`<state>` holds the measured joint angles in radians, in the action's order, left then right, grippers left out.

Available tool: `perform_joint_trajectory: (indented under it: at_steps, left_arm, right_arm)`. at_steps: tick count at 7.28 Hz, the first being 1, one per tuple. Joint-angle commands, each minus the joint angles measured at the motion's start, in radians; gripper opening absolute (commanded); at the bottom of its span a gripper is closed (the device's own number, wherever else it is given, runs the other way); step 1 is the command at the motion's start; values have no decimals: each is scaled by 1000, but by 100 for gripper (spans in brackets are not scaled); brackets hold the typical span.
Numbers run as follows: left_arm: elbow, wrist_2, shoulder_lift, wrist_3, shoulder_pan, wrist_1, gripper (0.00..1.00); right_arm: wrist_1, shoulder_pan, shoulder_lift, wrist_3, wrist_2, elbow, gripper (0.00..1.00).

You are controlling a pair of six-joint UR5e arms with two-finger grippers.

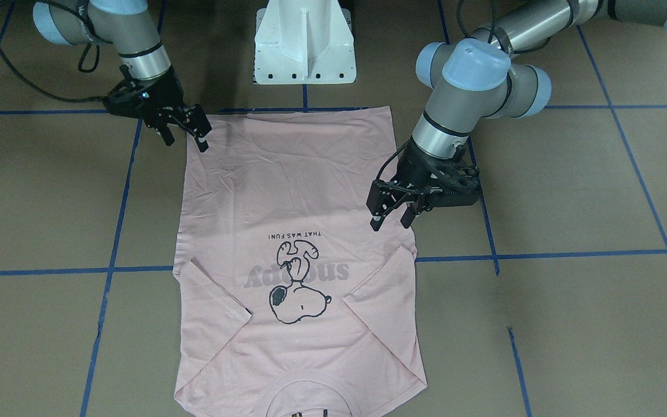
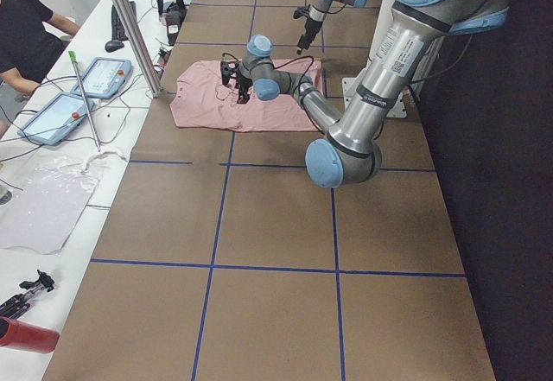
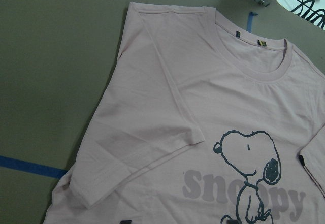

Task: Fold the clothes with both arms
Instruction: 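Move the right gripper down to the hem corner nearest the robot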

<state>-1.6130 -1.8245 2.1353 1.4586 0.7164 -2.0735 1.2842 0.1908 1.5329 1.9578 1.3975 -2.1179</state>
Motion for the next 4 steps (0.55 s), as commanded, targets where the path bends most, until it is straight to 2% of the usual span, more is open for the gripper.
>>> perform_joint_trajectory:
  at_steps: [1,4]
  left_arm:
    - [24,-1,-3,-7,0,-8,73]
    - [27,-1,-3,-7,0,-10,73]
  right_arm:
    - [46,-123,53,152,-58,-13,79]
    - [49,-126,90,194,-49,6,70]
